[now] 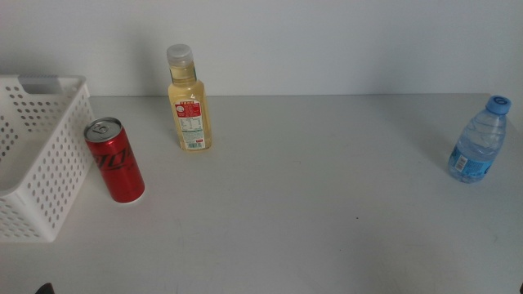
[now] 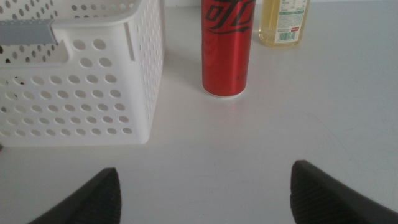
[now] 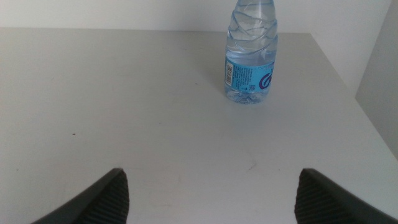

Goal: Use arms to grab the bottles and put them into the dustbin to the left of the table.

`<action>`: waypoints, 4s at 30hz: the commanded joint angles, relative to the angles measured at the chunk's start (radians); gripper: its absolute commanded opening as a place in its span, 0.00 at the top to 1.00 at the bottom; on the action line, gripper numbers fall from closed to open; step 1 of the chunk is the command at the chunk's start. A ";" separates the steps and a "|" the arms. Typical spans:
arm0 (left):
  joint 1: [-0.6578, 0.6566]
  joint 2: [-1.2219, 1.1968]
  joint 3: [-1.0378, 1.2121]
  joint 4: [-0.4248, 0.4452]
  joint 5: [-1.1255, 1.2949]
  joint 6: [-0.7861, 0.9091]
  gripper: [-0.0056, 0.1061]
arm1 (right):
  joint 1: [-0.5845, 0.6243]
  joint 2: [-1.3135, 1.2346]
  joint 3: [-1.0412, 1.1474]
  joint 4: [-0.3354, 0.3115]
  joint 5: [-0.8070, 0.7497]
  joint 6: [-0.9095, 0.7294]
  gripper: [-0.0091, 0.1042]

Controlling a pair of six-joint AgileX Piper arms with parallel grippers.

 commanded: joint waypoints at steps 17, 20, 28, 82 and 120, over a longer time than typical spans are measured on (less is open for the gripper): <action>-0.138 0.592 0.001 0.106 -0.661 -0.028 0.11 | -0.007 -0.021 -0.010 -0.009 -0.069 -0.005 0.31; -0.165 0.759 0.001 0.106 -0.861 -0.028 0.11 | -0.007 -0.021 -0.010 -0.009 -0.069 -0.005 0.31; -0.180 1.118 0.002 0.107 -1.301 -0.076 0.11 | -0.007 -0.021 -0.010 -0.009 -0.069 -0.005 0.31; -0.180 1.643 -0.174 0.025 -1.671 -0.182 0.11 | -0.007 -0.021 -0.010 -0.009 -0.069 -0.005 0.31; -0.070 1.666 -0.496 0.013 -1.352 -0.026 0.11 | -0.007 -0.021 -0.010 -0.009 -0.069 -0.005 0.31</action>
